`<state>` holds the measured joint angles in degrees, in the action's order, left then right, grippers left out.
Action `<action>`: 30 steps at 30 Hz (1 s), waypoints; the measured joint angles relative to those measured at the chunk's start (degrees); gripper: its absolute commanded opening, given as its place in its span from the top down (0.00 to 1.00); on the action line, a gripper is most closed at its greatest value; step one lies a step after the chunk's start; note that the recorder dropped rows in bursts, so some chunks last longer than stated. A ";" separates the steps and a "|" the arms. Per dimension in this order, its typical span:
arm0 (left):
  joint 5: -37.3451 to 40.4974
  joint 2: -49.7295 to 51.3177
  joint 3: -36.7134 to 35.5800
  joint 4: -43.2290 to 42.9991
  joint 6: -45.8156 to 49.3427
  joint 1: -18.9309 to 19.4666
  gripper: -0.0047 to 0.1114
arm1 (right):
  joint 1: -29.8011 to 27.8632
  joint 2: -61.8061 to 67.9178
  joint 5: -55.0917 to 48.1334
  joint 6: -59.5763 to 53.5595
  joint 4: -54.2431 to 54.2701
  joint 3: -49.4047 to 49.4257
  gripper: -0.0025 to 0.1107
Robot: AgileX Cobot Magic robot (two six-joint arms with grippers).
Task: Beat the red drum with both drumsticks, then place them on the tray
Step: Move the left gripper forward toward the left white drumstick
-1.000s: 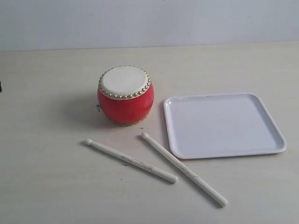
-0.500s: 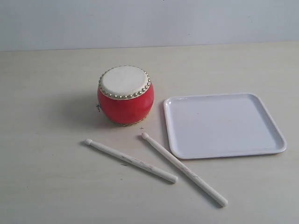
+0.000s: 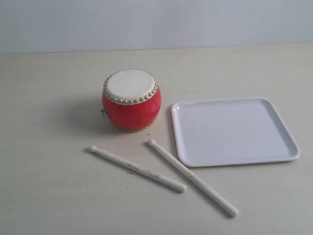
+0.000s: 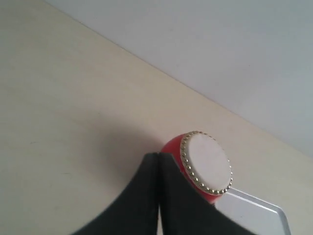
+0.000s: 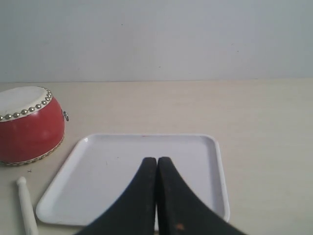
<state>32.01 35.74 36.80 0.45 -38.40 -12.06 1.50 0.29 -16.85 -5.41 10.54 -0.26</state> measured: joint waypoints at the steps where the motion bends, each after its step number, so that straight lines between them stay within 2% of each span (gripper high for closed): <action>1: -0.25 0.30 0.00 -3.73 -2.76 -1.88 0.96 | 0.00 0.00 0.00 0.00 0.00 0.00 0.98; 5: -4.51 1.75 0.00 -15.43 -11.27 -10.39 0.96 | 0.00 0.00 -0.04 0.00 0.00 0.00 0.98; 8: -11.41 3.19 -0.51 -18.88 -10.83 -15.90 0.96 | 0.00 0.00 -0.04 0.00 0.00 0.00 0.98; 11: -21.11 6.57 -1.80 -18.91 -5.66 -20.77 0.96 | 0.00 0.00 -0.04 0.00 0.00 0.00 0.98; 14: -30.97 11.53 -2.77 -12.80 3.77 -24.37 0.96 | 0.00 0.00 -0.04 0.00 0.00 0.00 0.98; 21: -43.63 23.65 -3.00 9.76 28.42 -28.52 0.96 | 0.00 0.00 -0.04 0.00 0.00 0.00 0.98; 24: -46.92 26.89 -3.00 15.16 32.10 -30.09 0.96 | 0.00 0.00 -0.04 0.00 0.00 0.00 0.98; 30: -49.71 32.31 -3.00 18.76 37.01 -33.25 0.96 | 0.00 0.00 -0.04 0.00 0.00 0.00 0.98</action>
<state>-17.70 68.06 33.80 19.20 -1.38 -45.32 1.50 0.29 -16.89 -5.41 10.54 -0.26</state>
